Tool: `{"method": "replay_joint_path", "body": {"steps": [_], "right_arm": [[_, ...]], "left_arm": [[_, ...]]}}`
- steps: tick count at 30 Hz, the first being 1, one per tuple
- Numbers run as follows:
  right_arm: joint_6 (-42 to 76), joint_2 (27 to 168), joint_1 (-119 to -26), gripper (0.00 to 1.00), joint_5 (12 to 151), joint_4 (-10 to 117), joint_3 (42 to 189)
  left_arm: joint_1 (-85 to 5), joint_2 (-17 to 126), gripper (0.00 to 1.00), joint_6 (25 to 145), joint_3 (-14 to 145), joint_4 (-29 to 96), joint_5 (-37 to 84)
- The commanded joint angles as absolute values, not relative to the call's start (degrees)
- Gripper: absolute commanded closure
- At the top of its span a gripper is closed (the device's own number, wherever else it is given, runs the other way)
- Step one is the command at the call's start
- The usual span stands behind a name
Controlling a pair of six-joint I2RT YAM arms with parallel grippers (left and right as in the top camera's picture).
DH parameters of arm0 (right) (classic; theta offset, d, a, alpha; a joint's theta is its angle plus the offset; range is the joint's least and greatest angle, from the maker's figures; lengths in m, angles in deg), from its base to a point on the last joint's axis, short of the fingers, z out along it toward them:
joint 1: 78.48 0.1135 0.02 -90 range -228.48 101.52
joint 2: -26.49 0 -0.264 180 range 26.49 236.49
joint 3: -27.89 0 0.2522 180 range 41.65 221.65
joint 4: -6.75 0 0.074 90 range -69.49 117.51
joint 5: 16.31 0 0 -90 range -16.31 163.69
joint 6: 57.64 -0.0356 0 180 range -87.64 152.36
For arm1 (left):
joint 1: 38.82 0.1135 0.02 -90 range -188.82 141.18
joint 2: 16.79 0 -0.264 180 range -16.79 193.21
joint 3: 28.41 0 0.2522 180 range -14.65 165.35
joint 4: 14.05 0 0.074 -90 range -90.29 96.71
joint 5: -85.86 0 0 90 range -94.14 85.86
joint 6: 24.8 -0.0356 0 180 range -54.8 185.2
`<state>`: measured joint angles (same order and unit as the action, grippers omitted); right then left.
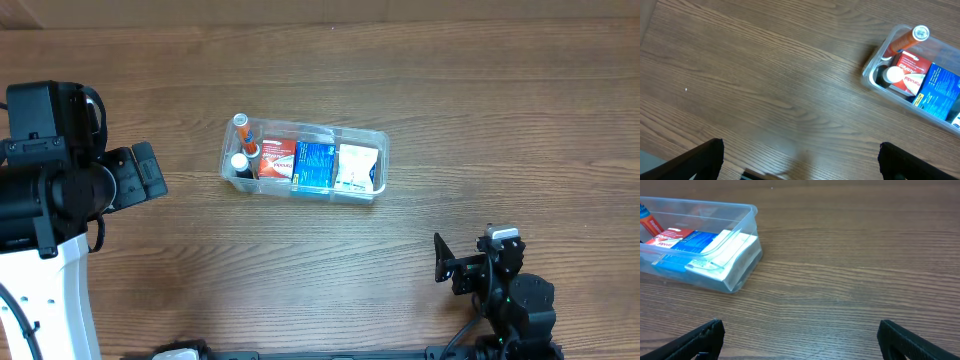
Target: Pack container
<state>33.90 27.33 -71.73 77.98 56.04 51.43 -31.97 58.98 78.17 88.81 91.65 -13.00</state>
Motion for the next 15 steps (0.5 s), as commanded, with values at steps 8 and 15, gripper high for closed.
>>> {"method": "replay_joint_path", "body": {"steps": [8,15], "right_arm": [[34.09,26.65,-71.84,0.00,78.46,55.71,50.63],[34.09,26.65,-71.84,0.00,78.46,55.71,50.63]], "left_arm": [[-31.70,58.95,0.00,77.43,89.71,91.58,-13.55],[-31.97,58.54,0.00,77.43,89.71,91.52,-13.52]]}}
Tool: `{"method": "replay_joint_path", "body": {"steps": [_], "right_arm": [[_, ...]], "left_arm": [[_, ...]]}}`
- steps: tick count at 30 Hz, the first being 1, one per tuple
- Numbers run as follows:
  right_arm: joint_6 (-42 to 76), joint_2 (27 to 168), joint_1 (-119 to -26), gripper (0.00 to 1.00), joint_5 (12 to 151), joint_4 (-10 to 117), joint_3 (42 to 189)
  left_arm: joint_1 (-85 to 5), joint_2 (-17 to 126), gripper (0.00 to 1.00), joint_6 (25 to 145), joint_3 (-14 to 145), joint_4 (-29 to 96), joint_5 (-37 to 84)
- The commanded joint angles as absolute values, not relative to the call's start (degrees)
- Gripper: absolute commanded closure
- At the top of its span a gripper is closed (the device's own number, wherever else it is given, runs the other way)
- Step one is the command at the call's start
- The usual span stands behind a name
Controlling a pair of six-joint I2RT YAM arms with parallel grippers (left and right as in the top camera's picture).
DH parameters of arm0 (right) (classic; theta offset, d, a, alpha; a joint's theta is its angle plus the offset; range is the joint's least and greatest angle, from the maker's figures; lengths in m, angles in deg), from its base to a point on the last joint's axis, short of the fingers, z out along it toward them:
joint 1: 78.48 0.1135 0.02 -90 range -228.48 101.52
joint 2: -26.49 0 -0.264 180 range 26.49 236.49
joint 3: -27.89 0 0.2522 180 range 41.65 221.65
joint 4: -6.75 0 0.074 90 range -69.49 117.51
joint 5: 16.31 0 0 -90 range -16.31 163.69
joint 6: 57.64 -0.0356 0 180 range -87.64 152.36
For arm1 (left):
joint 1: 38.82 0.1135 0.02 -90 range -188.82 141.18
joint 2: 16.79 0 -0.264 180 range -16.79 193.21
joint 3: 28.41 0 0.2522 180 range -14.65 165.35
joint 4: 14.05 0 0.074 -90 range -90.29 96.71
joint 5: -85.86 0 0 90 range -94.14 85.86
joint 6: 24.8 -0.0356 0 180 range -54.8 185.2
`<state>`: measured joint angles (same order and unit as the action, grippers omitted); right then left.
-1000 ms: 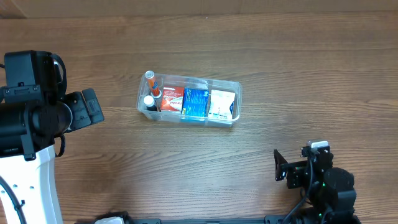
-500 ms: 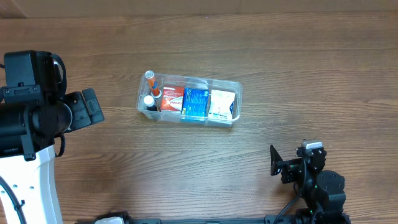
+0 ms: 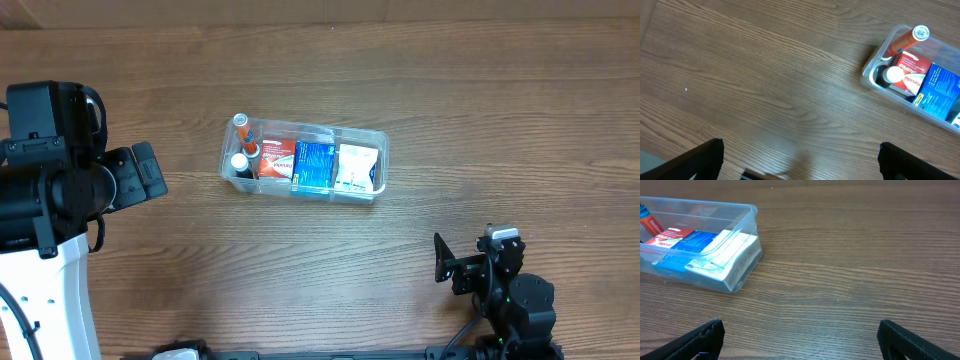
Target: Pack container
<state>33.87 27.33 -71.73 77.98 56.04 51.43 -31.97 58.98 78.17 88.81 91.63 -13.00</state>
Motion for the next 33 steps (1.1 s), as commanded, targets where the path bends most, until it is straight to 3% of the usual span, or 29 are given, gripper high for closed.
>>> {"method": "replay_joint_path", "body": {"steps": [1,6,11,17,22,33], "right_arm": [[34.09,26.65,-71.84,0.00,78.46,55.71,50.60],[34.09,26.65,-71.84,0.00,78.46,55.71,50.63],[34.09,26.65,-71.84,0.00,78.46,55.71,50.60],[34.09,26.65,-71.84,0.00,78.46,55.71,50.60],[34.09,26.65,-71.84,0.00,78.46,55.71,50.63],[34.09,26.65,-71.84,0.00,78.46,55.71,50.63]], "left_arm": [[-32.14,58.04,0.00,77.43,89.71,91.54,-13.52],[-38.30,52.90,0.00,74.48,88.90,91.08,-16.39],[-45.58,43.37,0.00,73.96,79.30,75.28,-19.84],[-45.60,24.73,0.00,73.96,45.29,50.43,-15.43],[-45.60,12.14,0.00,74.15,24.40,41.16,-10.49],[-45.60,-10.97,0.00,74.46,-0.52,36.70,-7.23]]}}
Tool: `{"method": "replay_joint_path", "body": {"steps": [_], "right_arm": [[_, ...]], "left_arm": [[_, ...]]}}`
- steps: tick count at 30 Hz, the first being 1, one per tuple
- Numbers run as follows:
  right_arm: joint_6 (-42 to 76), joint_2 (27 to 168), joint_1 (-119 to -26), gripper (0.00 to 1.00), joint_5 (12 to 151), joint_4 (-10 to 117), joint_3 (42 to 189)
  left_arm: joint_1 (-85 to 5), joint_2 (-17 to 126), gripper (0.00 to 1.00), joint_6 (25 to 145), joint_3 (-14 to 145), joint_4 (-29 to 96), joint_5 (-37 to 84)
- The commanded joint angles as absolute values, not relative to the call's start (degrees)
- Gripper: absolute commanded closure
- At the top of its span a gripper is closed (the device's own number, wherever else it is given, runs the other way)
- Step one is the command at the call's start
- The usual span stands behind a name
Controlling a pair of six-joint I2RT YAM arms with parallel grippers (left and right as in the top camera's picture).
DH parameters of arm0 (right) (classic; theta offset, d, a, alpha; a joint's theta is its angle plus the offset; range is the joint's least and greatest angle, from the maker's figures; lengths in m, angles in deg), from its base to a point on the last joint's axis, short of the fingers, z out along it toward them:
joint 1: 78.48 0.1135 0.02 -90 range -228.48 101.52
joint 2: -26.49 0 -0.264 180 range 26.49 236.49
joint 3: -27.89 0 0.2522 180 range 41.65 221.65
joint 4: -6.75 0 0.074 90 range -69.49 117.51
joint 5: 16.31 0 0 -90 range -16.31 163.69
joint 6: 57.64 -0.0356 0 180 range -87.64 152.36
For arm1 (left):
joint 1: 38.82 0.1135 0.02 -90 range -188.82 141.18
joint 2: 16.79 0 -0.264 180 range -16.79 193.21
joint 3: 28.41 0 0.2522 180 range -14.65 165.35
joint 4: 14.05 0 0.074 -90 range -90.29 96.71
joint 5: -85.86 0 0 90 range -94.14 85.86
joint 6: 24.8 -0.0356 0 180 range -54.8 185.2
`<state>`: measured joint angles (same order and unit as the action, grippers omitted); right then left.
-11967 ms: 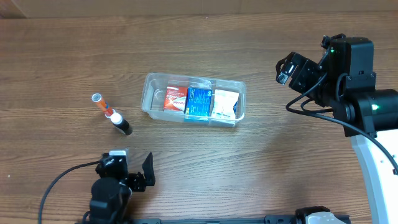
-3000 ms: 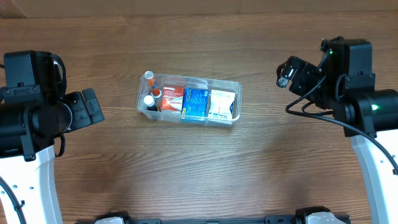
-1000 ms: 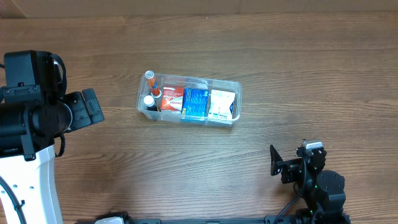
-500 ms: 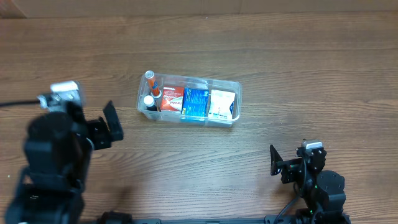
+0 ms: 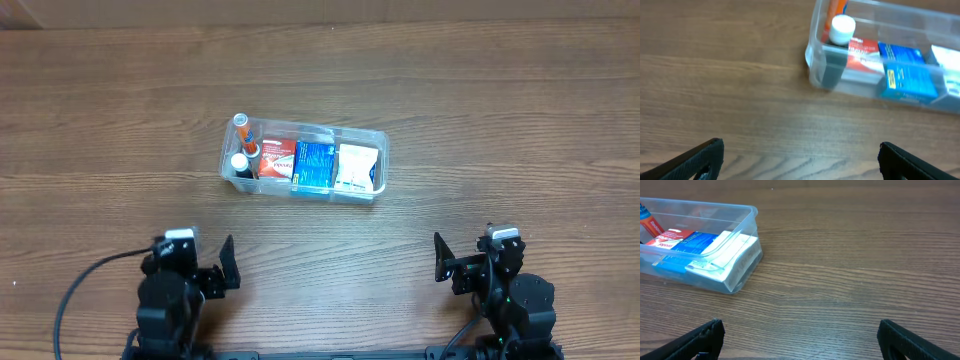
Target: Pack container
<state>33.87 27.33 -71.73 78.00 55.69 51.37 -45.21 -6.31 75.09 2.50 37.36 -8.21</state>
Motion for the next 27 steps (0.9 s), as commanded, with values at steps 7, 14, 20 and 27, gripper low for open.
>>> {"method": "replay_joint_path", "body": {"steps": [7,14,20,27], "right_arm": [[34.09,26.65,-71.84,0.00,78.46,55.71,50.63],[34.09,26.65,-71.84,0.00,78.46,55.71,50.60],[34.09,26.65,-71.84,0.00,78.46,55.71,50.60],[34.09,26.65,-71.84,0.00,78.46,55.71,50.63]], "left_arm": [[-45.60,-14.25,0.00,74.44,-4.48,36.66,-7.27],[-45.60,-14.40,0.00,74.39,-5.74,36.29,-7.30],[-45.60,-14.40,0.00,74.41,-5.74,36.31,-7.25],[-45.60,-14.40,0.00,74.41,-5.74,36.31,-7.27]]}}
